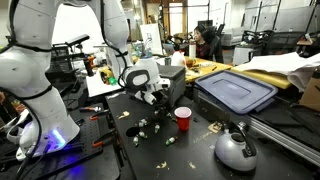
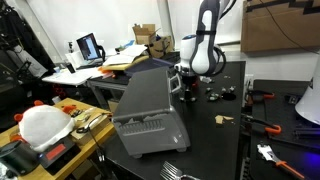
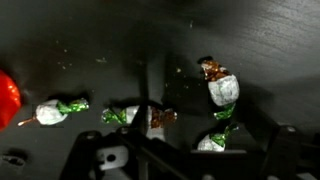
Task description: Put one sweet in the cup
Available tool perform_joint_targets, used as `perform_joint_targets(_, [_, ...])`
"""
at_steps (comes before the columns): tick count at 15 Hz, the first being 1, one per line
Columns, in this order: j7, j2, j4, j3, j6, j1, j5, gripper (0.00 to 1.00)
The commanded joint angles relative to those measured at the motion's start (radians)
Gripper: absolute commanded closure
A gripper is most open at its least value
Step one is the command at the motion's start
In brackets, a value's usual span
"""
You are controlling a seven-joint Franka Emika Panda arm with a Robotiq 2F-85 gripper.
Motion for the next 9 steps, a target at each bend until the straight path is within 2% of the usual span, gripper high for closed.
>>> perform_joint_targets(1, [0.042,-0.049,-0.076,-0.030,0.012,0.023,-0.028,0.00])
perform_joint_targets(9, [0.034,-0.118,-0.146,-0.017,0.079,0.020,-0.031,0.00])
